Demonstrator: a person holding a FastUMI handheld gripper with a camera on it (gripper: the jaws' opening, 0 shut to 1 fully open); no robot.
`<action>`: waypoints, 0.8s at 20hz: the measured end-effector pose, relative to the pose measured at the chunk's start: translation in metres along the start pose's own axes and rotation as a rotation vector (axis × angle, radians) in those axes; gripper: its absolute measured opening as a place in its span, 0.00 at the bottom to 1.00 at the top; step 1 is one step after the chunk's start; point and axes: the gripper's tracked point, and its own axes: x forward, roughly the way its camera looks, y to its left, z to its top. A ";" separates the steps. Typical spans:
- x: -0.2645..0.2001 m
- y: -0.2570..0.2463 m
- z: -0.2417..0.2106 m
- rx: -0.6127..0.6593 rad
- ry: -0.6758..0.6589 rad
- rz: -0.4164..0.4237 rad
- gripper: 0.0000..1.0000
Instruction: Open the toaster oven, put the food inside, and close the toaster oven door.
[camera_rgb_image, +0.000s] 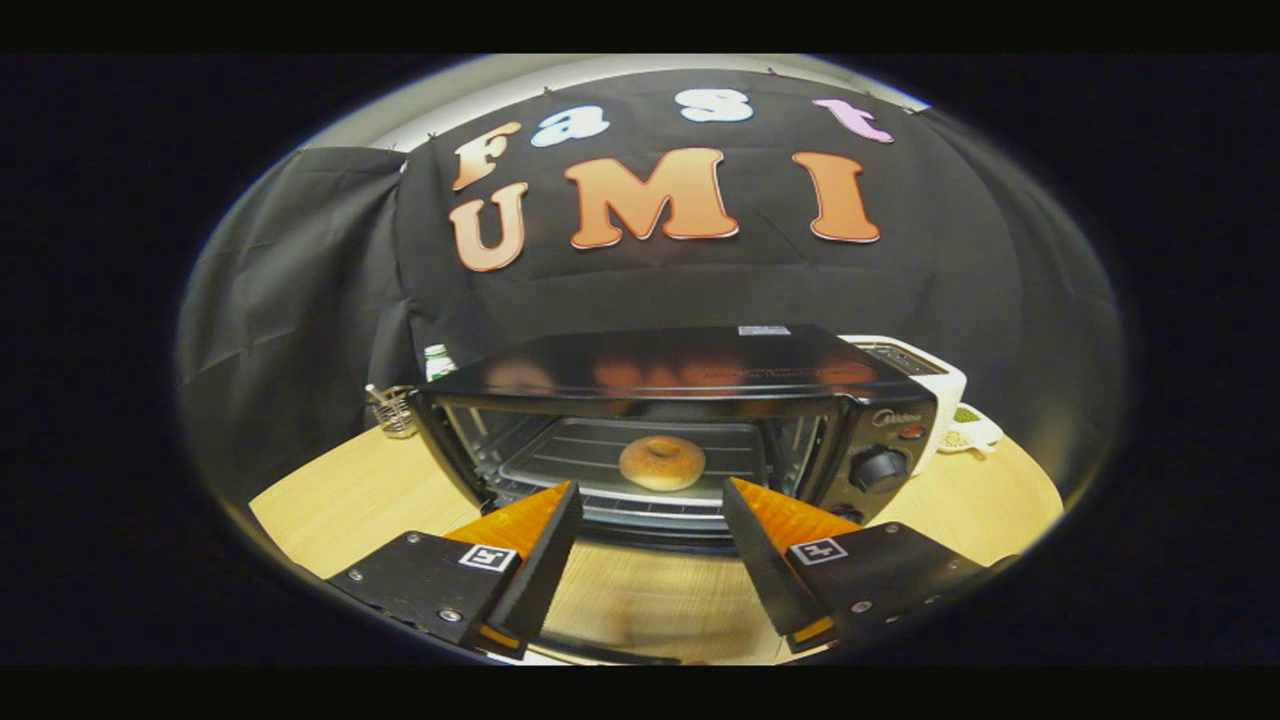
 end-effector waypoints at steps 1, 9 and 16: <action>-0.011 0.003 -0.007 0.001 0.005 0.009 0.84; -0.070 0.018 -0.065 0.005 0.085 0.079 0.84; -0.099 0.020 -0.124 -0.030 0.215 0.085 0.84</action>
